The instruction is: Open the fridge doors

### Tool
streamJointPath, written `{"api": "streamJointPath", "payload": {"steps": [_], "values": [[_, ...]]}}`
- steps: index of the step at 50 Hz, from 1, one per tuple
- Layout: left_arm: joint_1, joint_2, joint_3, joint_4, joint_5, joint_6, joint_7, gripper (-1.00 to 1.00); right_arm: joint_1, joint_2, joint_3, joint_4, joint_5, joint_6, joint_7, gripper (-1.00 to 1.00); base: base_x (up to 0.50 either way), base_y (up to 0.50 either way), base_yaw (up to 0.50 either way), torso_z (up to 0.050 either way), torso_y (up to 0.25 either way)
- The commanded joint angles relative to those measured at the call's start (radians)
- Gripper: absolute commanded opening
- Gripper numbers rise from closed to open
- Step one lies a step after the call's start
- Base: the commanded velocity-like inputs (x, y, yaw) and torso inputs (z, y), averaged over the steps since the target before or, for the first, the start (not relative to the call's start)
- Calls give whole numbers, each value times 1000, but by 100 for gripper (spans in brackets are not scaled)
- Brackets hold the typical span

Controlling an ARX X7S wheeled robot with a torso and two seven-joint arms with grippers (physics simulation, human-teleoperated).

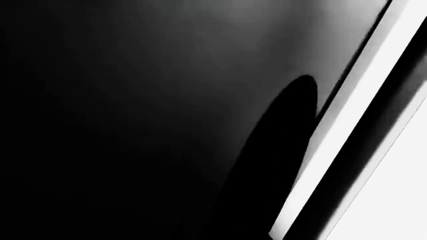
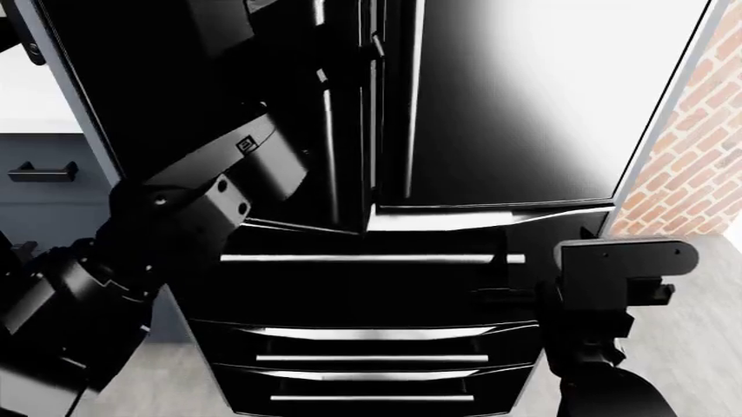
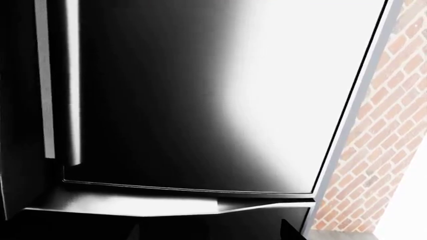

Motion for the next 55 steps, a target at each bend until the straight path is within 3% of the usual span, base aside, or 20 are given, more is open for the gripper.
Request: {"api": "streamJointPath", "payload": {"steps": [1, 26, 47, 55], "values": [[-174, -81, -211, 101, 212, 43, 26, -100, -7, 1, 0, -15, 6, 2, 7, 100, 0, 0, 3, 11, 10], [-284, -181, -355, 65, 122, 45, -13, -100, 7, 7, -12, -23, 16, 9, 17, 100, 0, 0, 5, 3, 8], [-201, -389, -537, 127, -37, 75, 34, -100, 25, 6, -33, 4, 25, -9, 21, 100, 0, 1, 6, 2, 5], [-215, -442, -619, 114, -109, 90, 0, -100, 35, 9, -43, -22, 26, 26, 29, 100, 0, 2, 9, 1, 3]]}}
